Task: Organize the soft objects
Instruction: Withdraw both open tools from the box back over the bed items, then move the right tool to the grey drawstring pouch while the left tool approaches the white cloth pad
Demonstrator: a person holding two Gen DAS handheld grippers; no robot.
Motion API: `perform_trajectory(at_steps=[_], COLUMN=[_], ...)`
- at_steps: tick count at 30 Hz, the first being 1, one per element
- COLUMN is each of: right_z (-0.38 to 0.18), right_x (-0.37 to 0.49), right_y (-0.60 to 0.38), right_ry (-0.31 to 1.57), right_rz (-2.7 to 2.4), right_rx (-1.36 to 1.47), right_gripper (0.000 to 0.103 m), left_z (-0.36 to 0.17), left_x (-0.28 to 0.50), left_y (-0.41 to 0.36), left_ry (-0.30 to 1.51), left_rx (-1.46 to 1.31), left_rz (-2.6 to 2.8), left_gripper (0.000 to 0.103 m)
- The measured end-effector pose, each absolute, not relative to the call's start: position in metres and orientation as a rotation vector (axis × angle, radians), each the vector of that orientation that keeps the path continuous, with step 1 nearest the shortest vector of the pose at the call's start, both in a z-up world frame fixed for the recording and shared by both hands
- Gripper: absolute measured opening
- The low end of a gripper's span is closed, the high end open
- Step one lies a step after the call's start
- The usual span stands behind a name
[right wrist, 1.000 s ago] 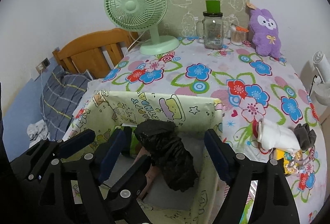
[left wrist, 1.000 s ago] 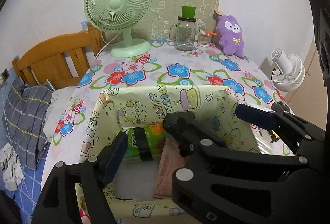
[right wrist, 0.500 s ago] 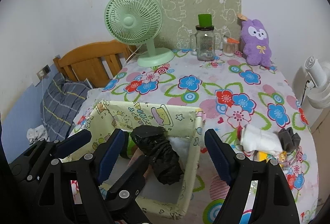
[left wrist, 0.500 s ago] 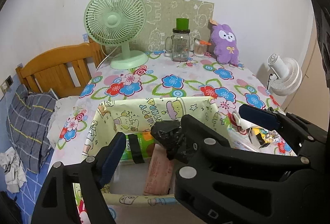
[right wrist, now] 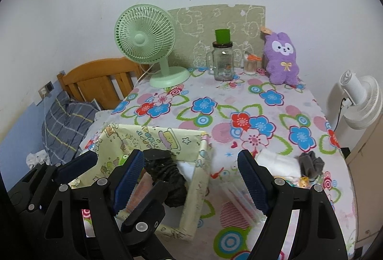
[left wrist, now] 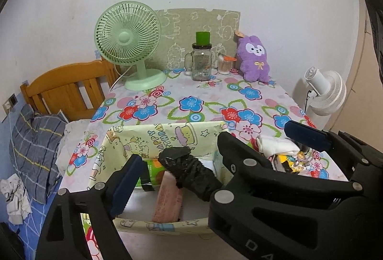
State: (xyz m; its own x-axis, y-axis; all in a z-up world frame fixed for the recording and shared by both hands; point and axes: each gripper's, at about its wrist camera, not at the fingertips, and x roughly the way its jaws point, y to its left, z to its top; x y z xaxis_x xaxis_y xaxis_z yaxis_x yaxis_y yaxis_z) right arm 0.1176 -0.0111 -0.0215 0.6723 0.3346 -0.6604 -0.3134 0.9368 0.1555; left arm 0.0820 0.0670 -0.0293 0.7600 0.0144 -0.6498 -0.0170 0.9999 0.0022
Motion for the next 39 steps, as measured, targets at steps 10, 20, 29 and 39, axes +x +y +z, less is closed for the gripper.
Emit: perform_trajectory(at_steps=[10, 20, 29, 39], right_z=[-0.010, 0.001, 0.004, -0.004], right_x=[0.108, 0.101, 0.096, 0.094], right_y=[-0.038, -0.066, -0.089, -0.114], right_ry=[0.706, 0.668, 0.649, 0.649], right_rz=[0.333, 0.293, 0.257, 0.218], right_rx=[0.031, 0.027, 0.035, 0.032], right_gripper=[0.088, 0.091, 0.095, 0.098], left_z=[-0.019, -0.011, -0.010, -0.020], left_x=[0.075, 0.073, 0.072, 0.070], left_y=[0.042, 0.017, -0.004, -0.027], left_ry=[0.672, 0.638, 0.630, 0.627], left_rx=[0.009, 0.008, 0.011, 0.005], left_rz=[0.010, 0.000, -0.017, -0.032], left_gripper=[0.094, 0.098, 0.102, 0.103])
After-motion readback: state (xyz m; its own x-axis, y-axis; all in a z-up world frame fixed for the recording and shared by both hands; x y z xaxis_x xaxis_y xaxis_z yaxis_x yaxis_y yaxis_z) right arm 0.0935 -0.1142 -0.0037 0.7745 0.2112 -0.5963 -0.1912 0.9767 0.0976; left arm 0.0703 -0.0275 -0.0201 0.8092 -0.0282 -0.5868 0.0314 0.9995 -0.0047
